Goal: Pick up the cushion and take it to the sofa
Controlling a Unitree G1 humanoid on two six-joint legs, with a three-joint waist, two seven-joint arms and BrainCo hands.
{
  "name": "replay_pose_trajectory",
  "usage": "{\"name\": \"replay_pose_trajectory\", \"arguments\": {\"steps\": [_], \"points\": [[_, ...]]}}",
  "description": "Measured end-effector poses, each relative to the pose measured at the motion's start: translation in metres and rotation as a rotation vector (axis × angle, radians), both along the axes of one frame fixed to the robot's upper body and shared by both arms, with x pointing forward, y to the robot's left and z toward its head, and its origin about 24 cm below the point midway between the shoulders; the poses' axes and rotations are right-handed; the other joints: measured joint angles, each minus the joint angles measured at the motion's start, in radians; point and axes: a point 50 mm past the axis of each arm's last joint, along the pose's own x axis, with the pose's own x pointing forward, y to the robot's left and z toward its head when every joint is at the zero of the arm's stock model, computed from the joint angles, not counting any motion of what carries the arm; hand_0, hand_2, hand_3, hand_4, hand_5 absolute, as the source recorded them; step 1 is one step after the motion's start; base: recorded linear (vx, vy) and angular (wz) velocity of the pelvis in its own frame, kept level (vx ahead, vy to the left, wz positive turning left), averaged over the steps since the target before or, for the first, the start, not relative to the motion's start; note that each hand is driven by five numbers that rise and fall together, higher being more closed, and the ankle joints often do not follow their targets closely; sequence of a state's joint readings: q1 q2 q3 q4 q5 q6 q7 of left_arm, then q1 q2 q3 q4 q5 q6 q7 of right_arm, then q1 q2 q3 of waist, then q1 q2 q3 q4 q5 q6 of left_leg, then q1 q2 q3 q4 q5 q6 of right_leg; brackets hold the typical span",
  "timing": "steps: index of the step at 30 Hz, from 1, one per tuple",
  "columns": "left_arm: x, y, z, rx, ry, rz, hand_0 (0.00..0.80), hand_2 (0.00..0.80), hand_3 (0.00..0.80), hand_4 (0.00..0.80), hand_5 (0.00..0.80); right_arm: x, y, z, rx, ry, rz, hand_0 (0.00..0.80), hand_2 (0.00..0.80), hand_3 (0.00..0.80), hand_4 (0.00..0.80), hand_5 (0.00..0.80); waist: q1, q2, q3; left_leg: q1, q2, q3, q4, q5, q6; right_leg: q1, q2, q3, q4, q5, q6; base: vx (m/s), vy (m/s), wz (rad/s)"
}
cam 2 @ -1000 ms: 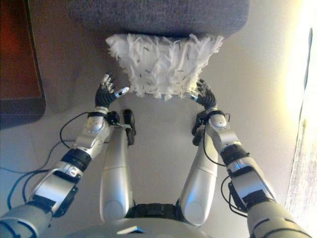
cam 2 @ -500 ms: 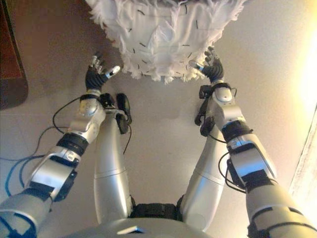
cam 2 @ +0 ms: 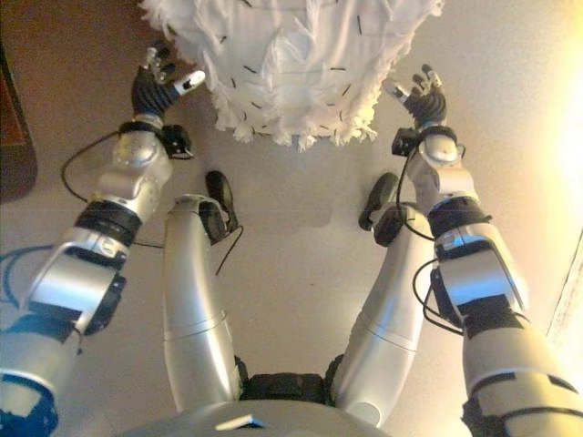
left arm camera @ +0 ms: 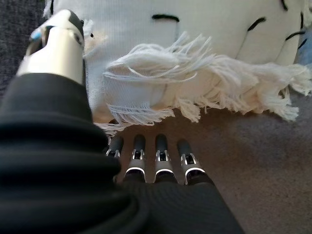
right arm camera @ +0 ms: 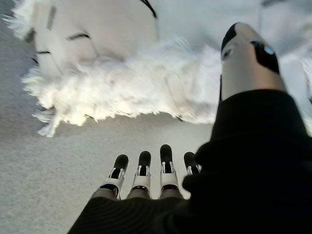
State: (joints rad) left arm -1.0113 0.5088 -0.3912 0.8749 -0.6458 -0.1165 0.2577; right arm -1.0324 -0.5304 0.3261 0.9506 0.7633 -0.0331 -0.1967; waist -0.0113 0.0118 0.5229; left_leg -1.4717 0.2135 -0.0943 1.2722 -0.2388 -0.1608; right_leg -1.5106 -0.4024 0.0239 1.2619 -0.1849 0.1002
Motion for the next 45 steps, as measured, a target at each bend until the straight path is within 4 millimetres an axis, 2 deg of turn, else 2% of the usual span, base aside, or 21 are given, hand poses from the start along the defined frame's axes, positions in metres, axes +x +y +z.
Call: {"name": "replay_pose_trajectory", "arguments": {"steps": [4, 11, 23, 31, 32, 33, 34, 35, 37, 38, 39, 45], "points": [[0.005, -0.003, 0.013, 0.001, 0.000, -0.040, 0.000, 0.000, 0.000, 0.000, 0.000, 0.002, 0.001, 0.007, -0.001, -0.008, 0.034, 0.000, 0.000, 0.000, 0.000, 0.000, -0.001, 0.000, 0.000, -0.014, 0.008, -0.001, 0.019, -0.001, 0.000, -0.015, 0.002, 0.005, 0.020, -0.004, -0.004, 0.004, -0.001, -0.01], [0.012, -0.006, 0.036, 0.009, 0.000, -0.122, 0.000, 0.000, 0.000, 0.000, 0.000, 0.011, 0.023, 0.035, -0.095, -0.032, 0.193, 0.000, 0.000, 0.000, 0.000, 0.000, 0.000, 0.000, 0.000, -0.050, 0.019, -0.006, 0.058, -0.002, -0.001, -0.059, 0.006, 0.018, 0.068, -0.010, -0.012, 0.000, 0.000, 0.00], [0.015, -0.003, 0.042, -0.120, 0.066, -0.269, 0.000, 0.000, 0.000, 0.000, 0.000, 0.014, 0.023, 0.046, -0.114, 0.003, 0.306, 0.000, 0.000, 0.000, 0.000, 0.000, 0.001, 0.000, 0.000, -0.094, 0.023, -0.008, 0.117, -0.007, 0.001, -0.109, -0.016, 0.037, 0.152, -0.043, -0.020, 0.017, 0.000, 0.06], [0.016, -0.013, 0.041, -0.127, 0.079, -0.335, 0.000, 0.000, 0.000, 0.000, 0.000, 0.015, 0.028, 0.046, -0.136, 0.030, 0.323, 0.000, 0.000, 0.000, 0.000, 0.000, 0.003, 0.000, 0.000, -0.093, 0.022, -0.008, 0.123, -0.005, 0.003, -0.110, -0.024, 0.042, 0.172, -0.053, -0.022, 0.007, 0.005, 0.03], [0.017, -0.015, 0.041, -0.122, 0.081, -0.346, 0.185, 0.185, 0.185, 0.185, 0.185, 0.015, 0.029, 0.046, -0.139, 0.032, 0.326, 0.000, 0.000, 0.000, 0.000, 0.000, 0.003, 0.000, 0.000, -0.093, 0.022, -0.008, 0.123, -0.005, 0.003, -0.110, -0.024, 0.042, 0.172, -0.054, -0.022, 0.000, 0.000, 0.00], [0.017, -0.017, 0.040, -0.116, 0.083, -0.357, 0.408, 0.408, 0.408, 0.408, 0.408, 0.015, 0.032, 0.046, -0.140, 0.034, 0.331, 0.000, 0.000, 0.000, 0.000, 0.000, 0.003, 0.000, 0.000, -0.093, 0.022, -0.007, 0.123, -0.005, 0.003, -0.110, -0.025, 0.042, 0.173, -0.054, -0.023, 0.000, 0.000, 0.00], [0.017, -0.020, 0.039, -0.106, 0.089, -0.364, 0.527, 0.527, 0.527, 0.527, 0.527, 0.016, 0.033, 0.044, -0.147, 0.040, 0.333, 0.000, 0.000, 0.000, 0.000, 0.000, 0.003, 0.000, 0.000, -0.092, 0.021, -0.007, 0.123, -0.005, 0.003, -0.110, -0.025, 0.043, 0.174, -0.055, -0.023, 0.000, 0.000, 0.00], [0.017, -0.021, 0.038, -0.113, 0.091, -0.367, 0.800, 0.800, 0.800, 0.800, 0.800, 0.016, 0.034, 0.043, -0.150, 0.046, 0.333, 0.000, 0.000, 0.000, 0.000, 0.000, 0.003, 0.000, 0.000, -0.092, 0.021, -0.007, 0.124, -0.005, 0.003, -0.110, -0.026, 0.044, 0.176, -0.055, -0.024, 0.000, 0.000, 0.00], [0.017, -0.023, 0.036, -0.116, 0.100, -0.375, 0.800, 0.800, 0.800, 0.800, 0.800, 0.016, 0.034, 0.042, -0.153, 0.056, 0.330, 0.000, 0.000, 0.000, 0.000, 0.000, 0.003, 0.000, 0.000, -0.092, 0.017, -0.006, 0.127, -0.005, 0.003, -0.114, -0.030, 0.048, 0.182, -0.057, -0.027, 0.002, 0.014, 0.05], [0.017, -0.024, 0.035, -0.115, 0.104, -0.379, 0.800, 0.800, 0.800, 0.800, 0.800, 0.016, 0.033, 0.042, -0.154, 0.062, 0.326, 0.141, 0.141, 0.141, 0.141, 0.141, 0.004, 0.001, 0.000, -0.092, 0.016, -0.005, 0.129, -0.005, 0.003, -0.117, -0.031, 0.051, 0.187, -0.058, -0.027, 0.006, 0.011, 0.04], [0.017, -0.024, 0.034, -0.107, 0.110, -0.382, 0.800, 0.800, 0.800, 0.800, 0.800, 0.016, 0.033, 0.041, -0.156, 0.069, 0.321, 0.800, 0.800, 0.800, 0.800, 0.800, 0.004, 0.001, 0.000, -0.092, 0.016, -0.005, 0.133, -0.005, 0.003, -0.119, -0.031, 0.054, 0.192, -0.060, -0.027, 0.009, 0.008, 0.04], [0.017, -0.028, 0.026, -0.078, 0.139, -0.397, 0.800, 0.800, 0.800, 0.800, 0.800, 0.015, 0.027, 0.040, -0.166, 0.083, 0.296, 0.800, 0.800, 0.800, 0.800, 0.800, 0.002, 0.001, 0.000, -0.092, 0.016, -0.005, 0.153, -0.005, 0.003, -0.123, -0.035, 0.065, 0.217, -0.065, -0.025, 0.004, 0.004, 0.02]]}}
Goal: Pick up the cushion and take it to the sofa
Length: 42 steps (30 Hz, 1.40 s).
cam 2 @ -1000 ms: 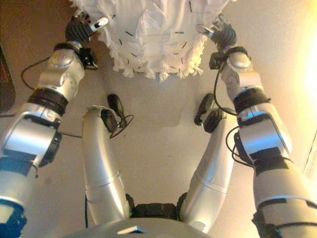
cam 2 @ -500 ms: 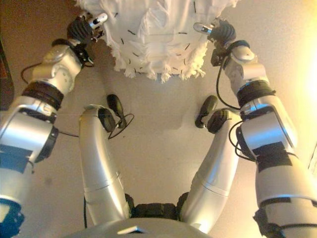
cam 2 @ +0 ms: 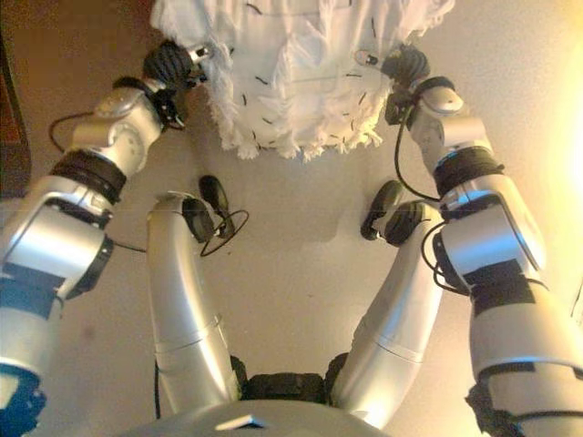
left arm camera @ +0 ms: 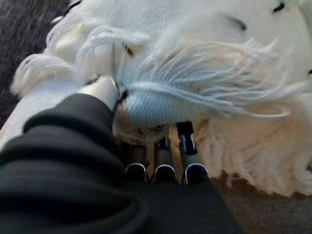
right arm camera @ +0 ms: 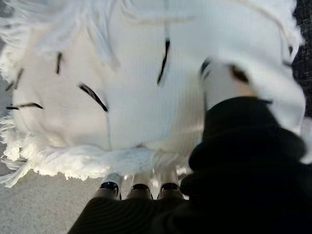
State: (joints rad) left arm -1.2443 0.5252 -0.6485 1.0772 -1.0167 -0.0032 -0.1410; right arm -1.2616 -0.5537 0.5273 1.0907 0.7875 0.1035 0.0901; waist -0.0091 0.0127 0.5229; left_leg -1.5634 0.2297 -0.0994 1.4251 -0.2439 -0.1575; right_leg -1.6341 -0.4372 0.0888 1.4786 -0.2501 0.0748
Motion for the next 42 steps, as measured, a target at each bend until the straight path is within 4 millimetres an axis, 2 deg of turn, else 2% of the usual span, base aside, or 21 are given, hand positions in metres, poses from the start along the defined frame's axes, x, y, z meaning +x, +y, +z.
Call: {"name": "replay_pose_trajectory", "arguments": {"steps": [11, 15, 19, 21, 26, 30, 34, 37, 40, 42], "points": [[0.000, -0.005, -0.005, -0.003, 0.008, -0.027, 0.800, 0.800, 0.800, 0.800, 0.800, -0.002, 0.005, -0.028, -0.040, 0.090, 0.016, 0.800, 0.800, 0.800, 0.800, 0.800, 0.001, 0.007, 0.004, -0.003, 0.006, -0.006, 0.038, -0.006, -0.001, -0.005, 0.012, 0.018, 0.029, -0.002, 0.003, -0.013, -0.005, -0.01], [-0.002, -0.002, -0.008, -0.008, -0.010, -0.028, 0.800, 0.800, 0.800, 0.800, 0.800, -0.002, 0.007, -0.027, -0.038, 0.070, 0.021, 0.800, 0.800, 0.800, 0.800, 0.800, -0.002, 0.007, 0.004, -0.008, 0.011, -0.004, 0.027, -0.006, -0.001, -0.012, 0.015, 0.015, 0.021, -0.003, 0.003, -0.036, -0.017, -0.02], [-0.007, 0.001, -0.009, -0.085, -0.088, -0.032, 0.800, 0.800, 0.800, 0.800, 0.800, -0.006, 0.008, -0.021, 0.005, -0.048, 0.030, 0.800, 0.800, 0.800, 0.800, 0.800, -0.001, 0.007, 0.003, 0.001, 0.025, 0.015, -0.036, -0.002, 0.005, 0.002, 0.018, -0.015, -0.052, 0.013, 0.003, -0.027, -0.028, -0.08], [-0.011, 0.002, -0.014, -0.113, -0.129, -0.031, 0.800, 0.800, 0.800, 0.800, 0.800, -0.010, 0.011, -0.028, 0.035, -0.086, 0.023, 0.800, 0.800, 0.800, 0.800, 0.800, -0.002, 0.007, 0.004, 0.032, 0.034, 0.026, -0.087, -0.001, 0.006, 0.050, 0.022, -0.046, -0.119, 0.023, 0.008, -0.041, -0.037, -0.15], [-0.030, -0.003, -0.044, -0.120, -0.227, -0.016, 0.800, 0.800, 0.800, 0.800, 0.800, -0.032, 0.013, -0.061, 0.114, -0.164, -0.004, 0.800, 0.800, 0.800, 0.800, 0.800, -0.003, 0.005, 0.001, 0.233, 0.056, 0.108, -0.298, 0.019, 0.026, 0.257, 0.038, -0.099, -0.370, 0.083, 0.037, -0.023, -0.063, -0.17], [-0.042, -0.004, -0.046, -0.085, -0.319, 0.008, 0.800, 0.800, 0.800, 0.800, 0.800, -0.051, 0.015, -0.074, 0.203, -0.241, -0.022, 0.800, 0.800, 0.800, 0.800, 0.800, -0.012, -0.001, -0.003, 0.382, 0.056, 0.152, -0.455, 0.049, 0.026, 0.415, 0.060, -0.138, -0.565, 0.143, 0.055, 0.026, -0.098, -0.15], [-0.052, 0.000, -0.048, -0.067, -0.355, 0.041, 0.800, 0.800, 0.800, 0.800, 0.800, -0.067, 0.022, -0.089, 0.282, -0.273, -0.011, 0.800, 0.800, 0.800, 0.800, 0.800, -0.032, -0.016, -0.011, 0.567, 0.026, 0.166, -0.618, 0.072, 0.019, 0.590, 0.071, -0.156, -0.745, 0.196, 0.071, 0.113, -0.131, -0.13], [-0.059, 0.000, -0.055, -0.085, -0.356, 0.041, 0.800, 0.800, 0.800, 0.800, 0.800, -0.080, 0.022, -0.104, 0.323, -0.262, 0.014, 0.800, 0.800, 0.800, 0.800, 0.800, -0.031, -0.029, -0.023, 0.714, 0.010, 0.170, -0.719, 0.087, 0.004, 0.722, 0.084, -0.162, -0.827, 0.214, 0.086, 0.170, -0.172, -0.11], [-0.062, 0.002, -0.066, -0.094, -0.316, 0.049, 0.800, 0.800, 0.800, 0.800, 0.800, -0.088, 0.021, -0.122, 0.347, -0.211, 0.017, 0.800, 0.800, 0.800, 0.800, 0.800, -0.033, -0.042, -0.024, 0.899, 0.003, 0.171, -0.844, 0.116, -0.025, 0.879, 0.092, -0.186, -0.894, 0.214, 0.088, 0.160, -0.203, -0.03], [-0.065, 0.005, -0.075, -0.098, -0.282, 0.061, 0.800, 0.800, 0.800, 0.800, 0.800, -0.092, 0.023, -0.131, 0.359, -0.181, 0.030, 0.800, 0.800, 0.800, 0.800, 0.800, -0.030, -0.054, -0.058, 0.986, -0.002, 0.169, -0.915, 0.132, -0.015, 0.939, 0.108, -0.186, -0.924, 0.209, 0.083, 0.064, -0.225, -0.14]]}}
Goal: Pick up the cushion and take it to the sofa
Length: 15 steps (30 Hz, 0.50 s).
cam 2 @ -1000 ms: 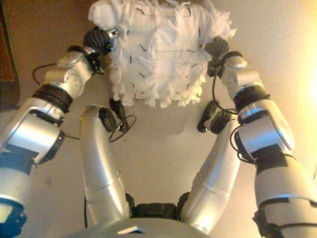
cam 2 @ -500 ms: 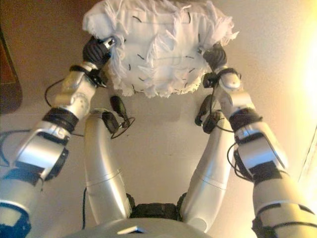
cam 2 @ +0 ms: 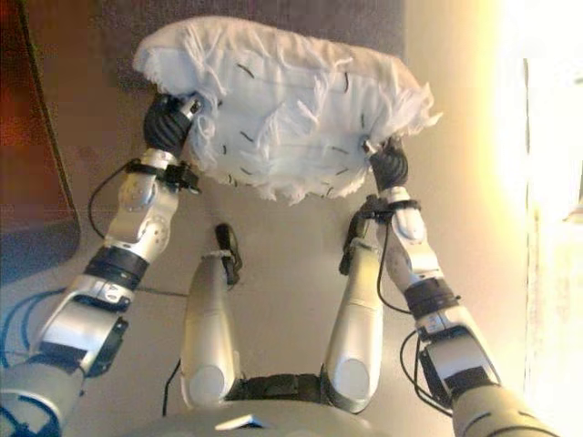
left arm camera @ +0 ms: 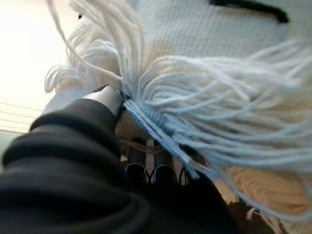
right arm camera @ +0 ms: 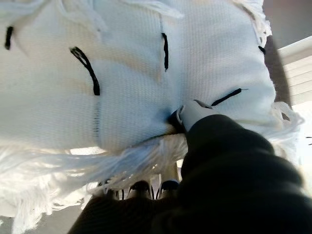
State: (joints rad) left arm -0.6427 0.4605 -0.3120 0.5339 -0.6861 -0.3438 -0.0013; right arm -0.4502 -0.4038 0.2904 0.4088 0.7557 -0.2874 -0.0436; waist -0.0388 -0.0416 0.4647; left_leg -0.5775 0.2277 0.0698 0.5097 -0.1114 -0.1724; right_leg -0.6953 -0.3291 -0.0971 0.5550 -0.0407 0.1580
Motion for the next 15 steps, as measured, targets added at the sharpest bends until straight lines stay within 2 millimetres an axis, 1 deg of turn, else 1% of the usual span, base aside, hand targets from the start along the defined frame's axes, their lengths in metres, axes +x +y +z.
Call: {"name": "replay_pose_trajectory", "arguments": {"steps": [1, 2, 4, 6, 8, 10, 11, 12, 13, 14, 15], "points": [[0.000, 0.002, -0.001, -0.009, 0.007, 0.006, 0.800, 0.800, 0.800, 0.800, 0.800, 0.000, 0.000, -0.001, 0.000, 0.005, 0.015, 0.800, 0.800, 0.800, 0.800, 0.800, 0.002, -0.005, -0.008, 0.032, 0.006, -0.004, -0.031, 0.012, -0.003, 0.024, 0.006, -0.001, -0.003, -0.007, -0.002, 0.093, -0.237, -0.03], [-0.001, 0.003, -0.003, -0.014, 0.012, 0.012, 0.800, 0.800, 0.800, 0.800, 0.800, -0.001, 0.001, -0.002, -0.002, 0.008, 0.023, 0.800, 0.800, 0.800, 0.800, 0.800, -0.002, -0.007, -0.015, 0.062, 0.004, -0.014, -0.060, 0.027, -0.002, 0.050, 0.013, -0.003, -0.008, -0.014, -0.004, 0.073, -0.249, 0.11], [-0.002, 0.001, -0.007, -0.027, 0.027, 0.015, 0.800, 0.800, 0.800, 0.800, 0.800, -0.001, -0.001, -0.004, -0.012, 0.024, 0.022, 0.800, 0.800, 0.800, 0.800, 0.800, 0.000, -0.011, -0.021, 0.127, 0.014, -0.019, -0.130, 0.063, 0.009, 0.098, 0.031, -0.019, -0.022, -0.021, -0.016, 0.056, -0.231, 0.09], [-0.005, 0.000, -0.018, -0.048, 0.059, 0.028, 0.800, 0.800, 0.800, 0.800, 0.800, -0.002, -0.002, -0.008, -0.039, 0.049, 0.023, 0.800, 0.800, 0.800, 0.800, 0.800, 0.000, -0.012, -0.034, 0.183, 0.023, -0.022, -0.200, 0.099, 0.046, 0.139, 0.052, -0.024, -0.043, -0.026, -0.027, 0.061, -0.186, 0.04], [-0.010, 0.000, -0.031, -0.073, 0.097, 0.046, 0.800, 0.800, 0.800, 0.800, 0.800, -0.003, -0.002, -0.011, -0.053, 0.079, 0.026, 0.800, 0.800, 0.800, 0.800, 0.800, 0.004, -0.008, -0.055, 0.230, 0.039, -0.024, -0.248, 0.119, 0.074, 0.166, 0.079, -0.027, -0.055, -0.035, -0.040, 0.076, -0.147, -0.08], [-0.013, -0.003, -0.043, -0.088, 0.143, 0.049, 0.800, 0.800, 0.800, 0.800, 0.800, -0.005, -0.005, -0.017, -0.067, 0.113, 0.022, 0.800, 0.800, 0.800, 0.800, 0.800, 0.001, -0.002, -0.063, 0.268, 0.046, -0.019, -0.265, 0.143, 0.108, 0.206, 0.087, -0.042, -0.062, -0.044, -0.049, 0.111, -0.088, 0.03], [-0.016, -0.007, -0.052, -0.098, 0.172, 0.040, 0.800, 0.800, 0.800, 0.800, 0.800, -0.009, -0.010, -0.023, -0.079, 0.136, 0.014, 0.800, 0.800, 0.800, 0.800, 0.800, 0.000, 0.008, -0.081, 0.276, 0.048, -0.019, -0.272, 0.148, 0.116, 0.218, 0.088, -0.049, -0.066, -0.049, -0.056, 0.149, -0.039, 0.12], [-0.019, -0.012, -0.060, -0.107, 0.206, 0.029, 0.800, 0.800, 0.800, 0.800, 0.800, -0.012, -0.016, -0.027, -0.090, 0.162, 0.007, 0.800, 0.800, 0.800, 0.800, 0.800, 0.000, 0.019, -0.095, 0.289, 0.045, -0.012, -0.272, 0.149, 0.116, 0.237, 0.089, -0.053, -0.075, -0.050, -0.058, 0.178, -0.012, 0.11], [-0.022, -0.016, -0.068, -0.116, 0.238, 0.020, 0.800, 0.800, 0.800, 0.800, 0.800, -0.015, -0.021, -0.033, -0.094, 0.190, 0.001, 0.800, 0.800, 0.800, 0.800, 0.800, 0.000, 0.025, -0.099, 0.309, 0.032, -0.015, -0.269, 0.149, 0.116, 0.268, 0.084, -0.053, -0.091, -0.047, -0.053, 0.190, 0.028, 0.12], [-0.025, -0.019, -0.075, -0.121, 0.271, 0.010, 0.800, 0.800, 0.800, 0.800, 0.800, -0.018, -0.023, -0.038, -0.093, 0.218, 0.000, 0.800, 0.800, 0.800, 0.800, 0.800, 0.000, 0.025, -0.101, 0.326, -0.012, -0.014, -0.251, 0.125, 0.084, 0.312, 0.068, -0.054, -0.125, -0.033, -0.050, 0.222, 0.070, 0.15], [-0.029, -0.021, -0.083, -0.119, 0.302, -0.008, 0.800, 0.800, 0.800, 0.800, 0.800, -0.024, -0.027, -0.045, -0.096, 0.244, -0.005, 0.800, 0.800, 0.800, 0.800, 0.800, 0.000, 0.029, -0.111, 0.343, -0.081, -0.005, -0.247, 0.092, 0.055, 0.361, 0.050, -0.056, -0.183, -0.007, -0.037, 0.281, 0.116, 0.07]]}}
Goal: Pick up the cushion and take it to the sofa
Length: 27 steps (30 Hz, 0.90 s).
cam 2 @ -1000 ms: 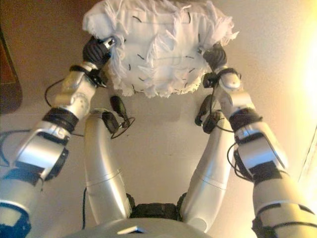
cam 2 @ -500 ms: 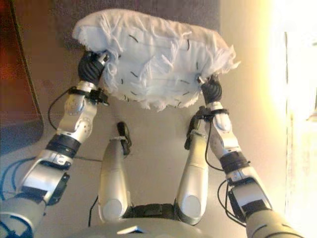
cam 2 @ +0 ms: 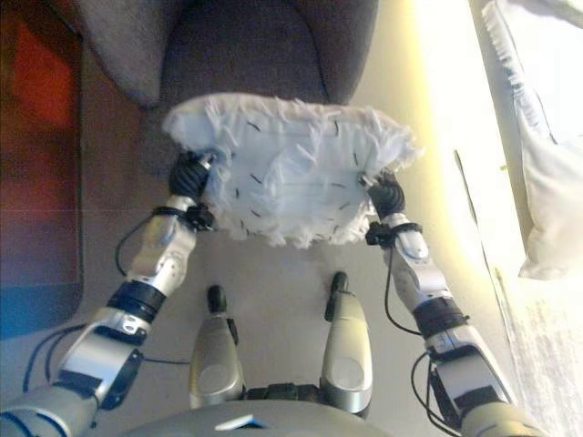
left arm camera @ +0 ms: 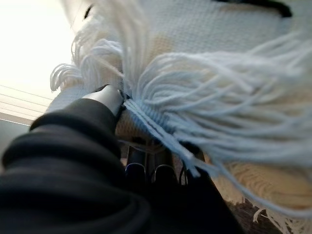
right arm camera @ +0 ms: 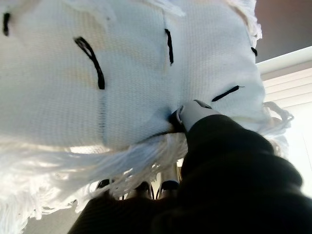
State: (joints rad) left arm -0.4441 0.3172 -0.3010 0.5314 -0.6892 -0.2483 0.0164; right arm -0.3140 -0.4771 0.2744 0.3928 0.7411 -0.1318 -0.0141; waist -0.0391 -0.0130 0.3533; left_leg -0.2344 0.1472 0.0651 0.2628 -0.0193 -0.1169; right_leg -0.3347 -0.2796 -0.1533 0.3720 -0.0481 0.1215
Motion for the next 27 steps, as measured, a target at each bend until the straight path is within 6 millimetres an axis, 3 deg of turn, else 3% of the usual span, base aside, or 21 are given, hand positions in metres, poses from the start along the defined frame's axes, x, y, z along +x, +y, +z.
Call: {"name": "replay_pose_trajectory", "arguments": {"steps": [1, 3, 8, 14, 17, 19, 21, 22, 23, 24, 25, 27], "points": [[-0.005, 0.000, -0.008, 0.003, 0.027, -0.015, 0.800, 0.800, 0.800, 0.800, 0.800, -0.006, -0.004, -0.008, -0.001, 0.033, -0.002, 0.800, 0.800, 0.800, 0.800, 0.800, 0.006, 0.002, -0.033, 0.030, -0.056, -0.015, -0.040, -0.026, -0.006, 0.034, -0.002, 0.002, -0.065, 0.029, 0.015, 0.286, 0.128, -0.19], [-0.017, 0.009, -0.026, 0.011, 0.089, -0.005, 0.800, 0.800, 0.800, 0.800, 0.800, -0.017, 0.006, -0.028, 0.037, 0.114, 0.014, 0.800, 0.800, 0.800, 0.800, 0.800, 0.030, -0.001, -0.099, 0.103, -0.083, -0.031, -0.120, -0.013, 0.010, 0.125, 0.008, 0.009, -0.201, 0.094, 0.036, 0.257, 0.133, -0.23], [-0.037, 0.027, -0.041, 0.027, 0.151, 0.028, 0.800, 0.800, 0.800, 0.800, 0.800, -0.045, 0.026, -0.063, 0.136, 0.245, 0.060, 0.800, 0.800, 0.800, 0.800, 0.800, 0.059, -0.016, -0.224, 0.235, -0.091, -0.009, -0.229, 0.004, 0.011, 0.277, 0.023, 0.009, -0.364, 0.143, 0.056, 0.144, 0.119, -0.07], [-0.039, 0.035, -0.043, 0.109, 0.185, 0.024, 0.800, 0.800, 0.800, 0.800, 0.800, -0.047, 0.028, -0.068, 0.160, 0.283, 0.074, 0.800, 0.800, 0.800, 0.800, 0.800, 0.054, -0.034, -0.306, 0.329, -0.086, 0.044, -0.300, 0.005, 0.010, 0.334, 0.034, 0.005, -0.403, 0.148, 0.058, 0.066, 0.146, -0.17], [-0.039, 0.038, -0.043, 0.125, 0.203, 0.019, 0.800, 0.800, 0.800, 0.800, 0.800, -0.047, 0.030, -0.070, 0.172, 0.289, 0.072, 0.800, 0.800, 0.800, 0.800, 0.800, 0.044, -0.048, -0.322, 0.345, -0.088, 0.080, -0.298, -0.002, 0.018, 0.308, 0.032, 0.005, -0.342, 0.144, 0.048, 0.018, 0.185, -0.28], [-0.039, 0.041, -0.043, 0.136, 0.207, 0.009, 0.800, 0.800, 0.800, 0.800, 0.800, -0.046, 0.031, -0.069, 0.171, 0.287, 0.075, 0.800, 0.800, 0.800, 0.800, 0.800, 0.022, -0.046, -0.320, 0.308, -0.107, 0.096, -0.230, -0.043, 0.054, 0.235, 0.008, 0.013, -0.216, 0.150, 0.038, 0.021, 0.203, -0.22], [-0.038, 0.041, -0.044, 0.138, 0.213, 0.002, 0.800, 0.800, 0.800, 0.800, 0.800, -0.047, 0.029, -0.070, 0.150, 0.291, 0.076, 0.800, 0.800, 0.800, 0.800, 0.800, 0.016, -0.035, -0.307, 0.264, -0.127, 0.094, -0.107, -0.109, 0.092, 0.154, -0.011, 0.064, -0.063, 0.183, 0.019, 0.071, 0.148, -0.19], [-0.038, 0.042, -0.045, 0.140, 0.220, 0.003, 0.800, 0.800, 0.800, 0.800, 0.800, -0.048, 0.029, -0.071, 0.143, 0.297, 0.080, 0.800, 0.800, 0.800, 0.800, 0.800, 0.000, -0.023, -0.295, 0.254, -0.117, 0.078, -0.056, -0.132, 0.105, 0.124, -0.012, 0.103, 0.012, 0.218, 0.006, 0.172, 0.054, 0.14], [-0.039, 0.043, -0.047, 0.143, 0.232, 0.003, 0.800, 0.800, 0.800, 0.800, 0.800, -0.051, 0.029, -0.074, 0.138, 0.310, 0.084, 0.800, 0.800, 0.800, 0.800, 0.800, -0.014, -0.008, -0.289, 0.258, -0.118, 0.061, -0.045, -0.136, 0.115, 0.100, -0.006, 0.126, 0.069, 0.269, -0.025, 0.233, -0.010, 0.33], [-0.038, 0.044, -0.047, 0.148, 0.232, 0.006, 0.800, 0.800, 0.800, 0.800, 0.800, -0.052, 0.031, -0.075, 0.134, 0.316, 0.094, 0.800, 0.800, 0.800, 0.800, 0.800, -0.020, -0.005, -0.286, 0.259, -0.114, 0.054, -0.044, -0.130, 0.127, 0.066, 0.015, 0.149, 0.151, 0.261, -0.016, 0.264, -0.065, 0.31], [-0.038, 0.044, -0.047, 0.149, 0.231, 0.008, 0.800, 0.800, 0.800, 0.800, 0.800, -0.052, 0.031, -0.076, 0.133, 0.318, 0.097, 0.800, 0.800, 0.800, 0.800, 0.800, -0.024, -0.004, -0.286, 0.258, -0.113, 0.049, -0.050, -0.124, 0.136, 0.050, 0.039, 0.161, 0.189, 0.204, 0.000, 0.342, -0.139, 0.26], [-0.038, 0.045, -0.046, 0.151, 0.230, 0.009, 0.800, 0.800, 0.800, 0.800, 0.800, -0.052, 0.030, -0.075, 0.130, 0.316, 0.099, 0.800, 0.800, 0.800, 0.800, 0.800, -0.026, -0.008, -0.286, 0.260, -0.128, 0.041, -0.070, -0.109, 0.160, 0.049, 0.081, 0.162, 0.170, 0.133, 0.022, 0.397, -0.173, 0.22]]}}
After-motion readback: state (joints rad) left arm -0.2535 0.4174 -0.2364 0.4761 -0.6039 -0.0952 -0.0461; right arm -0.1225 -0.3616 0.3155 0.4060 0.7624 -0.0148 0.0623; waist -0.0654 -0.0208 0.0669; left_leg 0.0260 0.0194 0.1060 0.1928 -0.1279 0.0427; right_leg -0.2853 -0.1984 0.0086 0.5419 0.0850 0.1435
